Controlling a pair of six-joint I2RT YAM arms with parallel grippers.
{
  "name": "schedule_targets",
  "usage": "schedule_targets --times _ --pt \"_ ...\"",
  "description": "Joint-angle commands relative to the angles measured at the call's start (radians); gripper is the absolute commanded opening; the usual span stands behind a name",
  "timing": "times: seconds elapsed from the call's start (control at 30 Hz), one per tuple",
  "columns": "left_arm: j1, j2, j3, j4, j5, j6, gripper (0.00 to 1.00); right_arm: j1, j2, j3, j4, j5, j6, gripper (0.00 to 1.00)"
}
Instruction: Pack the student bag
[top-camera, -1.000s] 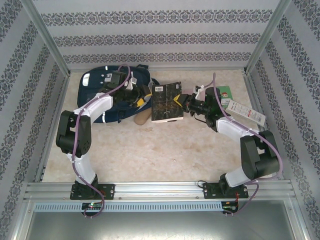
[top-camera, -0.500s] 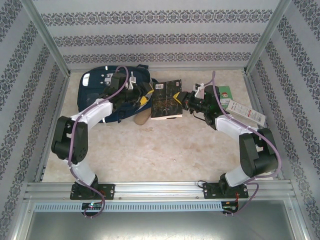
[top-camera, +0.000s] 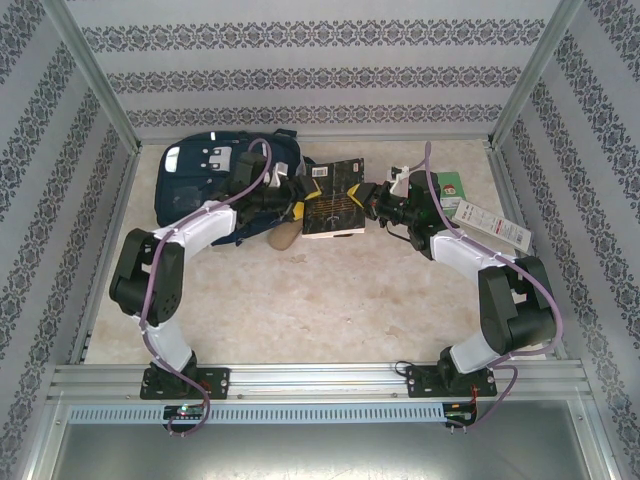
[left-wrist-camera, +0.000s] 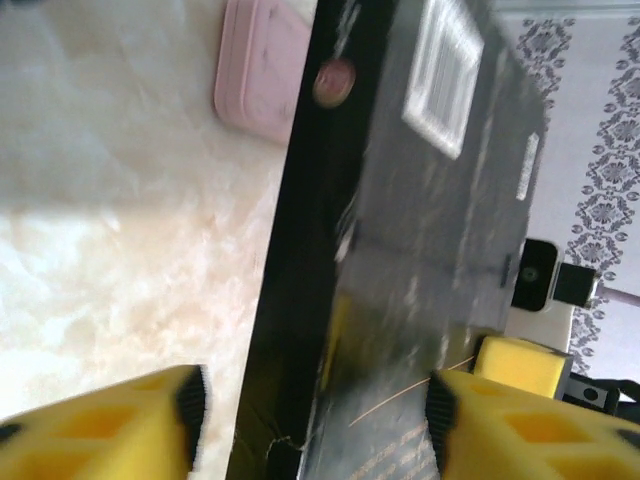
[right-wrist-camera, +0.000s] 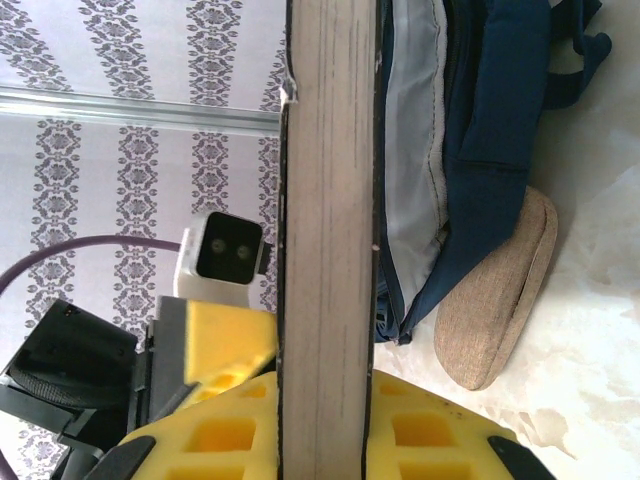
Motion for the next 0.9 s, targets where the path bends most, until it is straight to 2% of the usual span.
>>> schedule_targets --times 0.0,0.03,0.07,0.1,0.13,0.27,0.37,0.57,0.87 --pt "-0.014 -0.011 0.004 0.115 0.056 -0.04 0.31 0.007 -0.028 0.029 0.087 -0.036 0.008 0.0" --pt "-0.013 -0.02 0.005 0.128 0.054 -0.047 0.18 0.006 -0.026 0.027 0.085 -0.039 0.006 0.04" --pt "-0.01 -0.03 0.012 0.126 0.051 -0.042 0.06 0.007 -0.027 0.025 0.085 -0.045 0.004 0.18" --pt "-0.009 -0.039 0.019 0.119 0.048 -0.037 0.0 0.005 -0.027 0.022 0.081 -0.048 0.004 0.36" --pt "-0.006 -0.045 0.026 0.116 0.048 -0.035 0.0 0.002 -0.026 0.017 0.079 -0.05 0.004 0.48" --pt "0.001 -0.059 0.045 0.188 0.077 -0.083 0.0 -0.005 -0.025 0.009 0.08 -0.066 0.003 0.64" --pt "0.002 -0.055 0.051 0.263 0.095 -0.13 0.0 -0.006 -0.013 0.009 0.099 -0.084 0.016 0.73" --pt "0.002 -0.054 0.04 0.394 0.112 -0.201 0.0 -0.001 0.017 -0.001 0.121 -0.091 0.038 0.81" --pt "0.002 -0.042 0.05 0.471 0.121 -0.249 0.0 0.022 0.056 0.004 0.189 -0.12 0.089 0.81"
